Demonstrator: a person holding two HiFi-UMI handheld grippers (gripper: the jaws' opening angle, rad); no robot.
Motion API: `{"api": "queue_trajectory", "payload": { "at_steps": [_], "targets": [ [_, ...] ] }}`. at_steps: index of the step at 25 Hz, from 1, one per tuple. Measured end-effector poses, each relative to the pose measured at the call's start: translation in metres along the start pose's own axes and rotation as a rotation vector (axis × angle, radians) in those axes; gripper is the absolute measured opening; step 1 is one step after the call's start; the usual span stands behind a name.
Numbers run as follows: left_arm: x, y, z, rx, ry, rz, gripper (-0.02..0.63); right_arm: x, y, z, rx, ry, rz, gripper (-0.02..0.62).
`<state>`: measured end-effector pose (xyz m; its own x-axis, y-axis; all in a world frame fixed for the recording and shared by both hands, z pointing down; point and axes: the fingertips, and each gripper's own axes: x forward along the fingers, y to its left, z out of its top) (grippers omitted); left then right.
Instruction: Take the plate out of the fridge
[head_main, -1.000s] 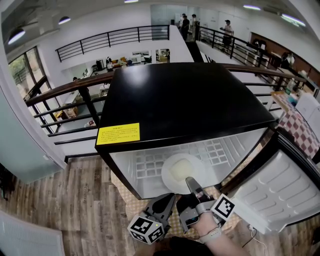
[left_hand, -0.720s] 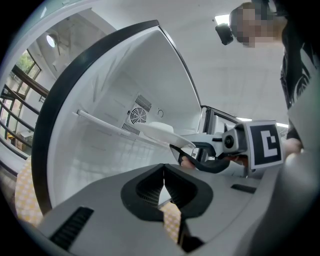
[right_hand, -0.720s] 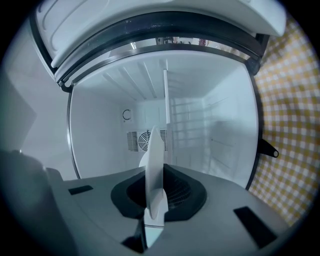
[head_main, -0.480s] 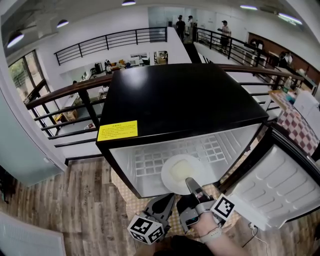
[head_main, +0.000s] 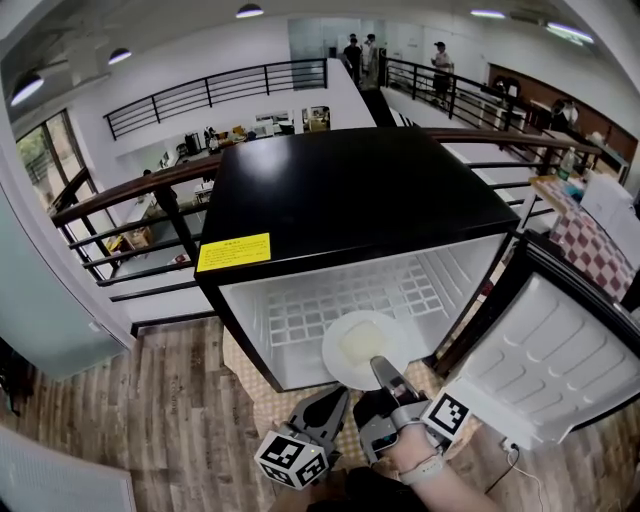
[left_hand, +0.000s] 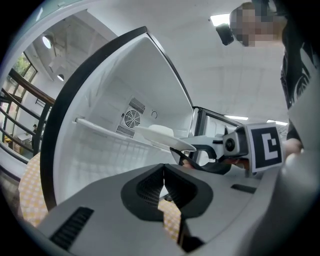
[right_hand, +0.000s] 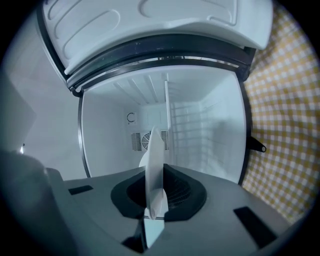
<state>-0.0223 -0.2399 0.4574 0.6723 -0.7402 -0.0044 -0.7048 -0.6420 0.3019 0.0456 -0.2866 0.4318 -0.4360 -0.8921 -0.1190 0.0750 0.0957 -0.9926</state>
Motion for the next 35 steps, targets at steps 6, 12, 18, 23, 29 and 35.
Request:
{"api": "queue_trajectory", "payload": {
  "at_steps": [6,12,18,23,29,35],
  "targets": [
    [-0.008,-0.01,0.0,0.01,0.004,-0.01,0.009,-0.013,0.002,-0.005,0.001,-0.008,-0.001,0.046],
    [-0.019,-0.018,0.001,0.018,0.004,-0.016,0.009,-0.026,0.003,-0.011,0.002,-0.016,-0.004,0.046],
    [-0.029,-0.024,0.001,0.022,0.005,-0.014,0.009,-0.038,-0.001,-0.016,0.001,-0.025,-0.02,0.046],
    [-0.038,-0.029,0.001,0.027,0.004,-0.014,0.009,-0.048,-0.004,-0.02,0.001,-0.028,-0.029,0.046],
    [-0.046,-0.032,-0.002,0.03,0.005,-0.008,0.009,-0.056,-0.008,-0.023,-0.003,-0.03,-0.035,0.046],
    [-0.056,-0.035,-0.003,0.027,0.002,0.0,0.009,-0.066,-0.012,-0.028,-0.007,-0.029,-0.047,0.046]
  ]
}}
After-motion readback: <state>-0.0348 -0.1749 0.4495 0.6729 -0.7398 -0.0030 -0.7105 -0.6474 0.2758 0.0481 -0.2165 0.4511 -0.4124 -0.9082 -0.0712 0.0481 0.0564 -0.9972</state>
